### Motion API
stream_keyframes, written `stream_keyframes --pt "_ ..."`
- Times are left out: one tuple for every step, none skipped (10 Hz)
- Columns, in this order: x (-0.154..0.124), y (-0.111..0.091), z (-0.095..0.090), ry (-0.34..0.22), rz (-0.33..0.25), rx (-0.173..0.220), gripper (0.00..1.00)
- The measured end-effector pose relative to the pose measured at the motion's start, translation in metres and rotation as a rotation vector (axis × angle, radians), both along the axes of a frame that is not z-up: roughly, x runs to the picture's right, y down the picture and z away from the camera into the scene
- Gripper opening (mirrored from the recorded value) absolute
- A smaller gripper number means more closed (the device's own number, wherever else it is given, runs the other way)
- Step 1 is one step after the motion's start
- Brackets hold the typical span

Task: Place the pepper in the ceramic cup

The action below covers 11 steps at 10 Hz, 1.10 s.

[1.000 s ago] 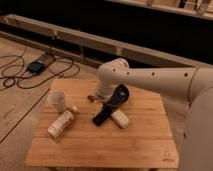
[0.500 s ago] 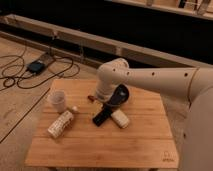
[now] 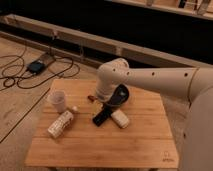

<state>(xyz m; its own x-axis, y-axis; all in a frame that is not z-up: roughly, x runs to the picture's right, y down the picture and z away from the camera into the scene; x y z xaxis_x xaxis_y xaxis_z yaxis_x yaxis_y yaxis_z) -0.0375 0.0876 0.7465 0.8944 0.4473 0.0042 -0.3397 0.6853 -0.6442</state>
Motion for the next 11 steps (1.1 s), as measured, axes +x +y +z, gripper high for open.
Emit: stream_keyframes --pt "-0.001 -0.002 0.006 -0.004 -0.004 0.000 0.80" --pt "-0.007 -0.004 0.015 -0.015 -0.017 0.005 0.80" --pt "-0.018 -0.008 0.029 -0.034 -0.038 0.012 0.80" --pt "-0.022 -0.012 0.044 -0.041 -0.056 0.019 0.80" --pt "-0.026 -0.013 0.056 -0.048 -0.069 0.022 0.80" --pt "-0.034 -0.015 0.068 -0.059 -0.084 0.023 0.80" --pt "-0.043 -0.017 0.081 -0.073 -0.099 0.025 0.80" --pt "-0.046 -0.017 0.089 -0.079 -0.108 0.023 0.80" --pt "-0.050 -0.016 0.101 -0.085 -0.118 0.020 0.80" --pt "-0.052 -0.016 0.110 -0.089 -0.128 0.017 0.80" --pt "-0.055 -0.015 0.117 -0.092 -0.137 0.015 0.80"
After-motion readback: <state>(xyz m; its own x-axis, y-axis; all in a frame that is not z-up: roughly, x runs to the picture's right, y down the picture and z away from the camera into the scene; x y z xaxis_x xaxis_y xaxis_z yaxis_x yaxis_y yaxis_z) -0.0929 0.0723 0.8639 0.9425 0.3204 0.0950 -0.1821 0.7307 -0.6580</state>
